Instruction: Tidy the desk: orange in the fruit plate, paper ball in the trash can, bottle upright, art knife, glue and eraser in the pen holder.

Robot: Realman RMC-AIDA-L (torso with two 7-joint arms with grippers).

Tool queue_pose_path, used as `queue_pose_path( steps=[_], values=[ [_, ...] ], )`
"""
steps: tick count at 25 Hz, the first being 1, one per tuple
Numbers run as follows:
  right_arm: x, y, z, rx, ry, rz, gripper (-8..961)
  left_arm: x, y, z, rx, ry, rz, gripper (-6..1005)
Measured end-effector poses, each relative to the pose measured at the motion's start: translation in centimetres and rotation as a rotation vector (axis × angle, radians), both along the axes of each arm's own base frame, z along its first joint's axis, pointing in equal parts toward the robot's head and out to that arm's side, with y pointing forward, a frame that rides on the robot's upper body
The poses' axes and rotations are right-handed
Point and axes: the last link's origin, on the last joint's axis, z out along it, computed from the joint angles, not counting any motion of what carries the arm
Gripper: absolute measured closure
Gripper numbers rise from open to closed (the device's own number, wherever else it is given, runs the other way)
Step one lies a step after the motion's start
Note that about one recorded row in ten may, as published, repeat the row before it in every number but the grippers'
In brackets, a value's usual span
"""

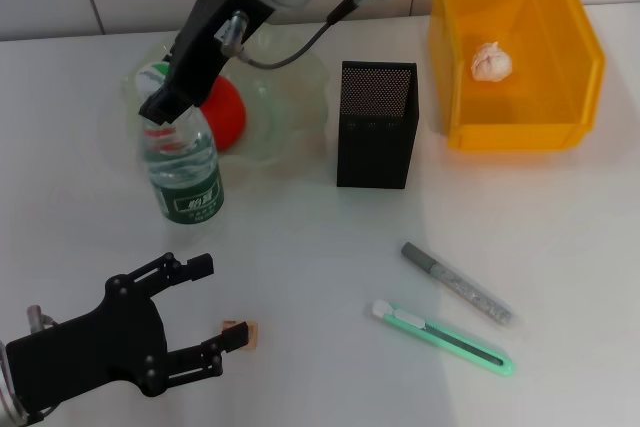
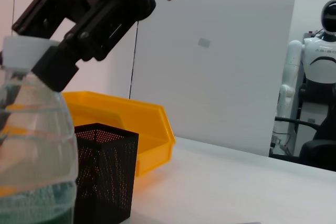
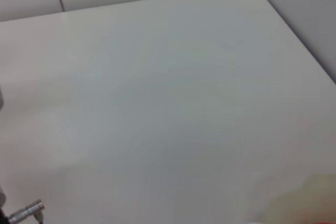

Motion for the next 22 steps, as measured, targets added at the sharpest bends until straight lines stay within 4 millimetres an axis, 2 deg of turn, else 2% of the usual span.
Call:
queue_pose_path(
  steps=[12, 22],
  values=[
    [-0.3, 0.4, -2.3, -0.024, -0.024, 0.040, 511, 0.1, 0.1, -0.1, 0.000, -0.001, -0.003, 137],
    [0.0, 0.6, -2.3, 0.000, -0.021, 0.045, 510, 0.2, 0.3, 0.0, 0.004, 0.001, -0.003, 137]
  ],
)
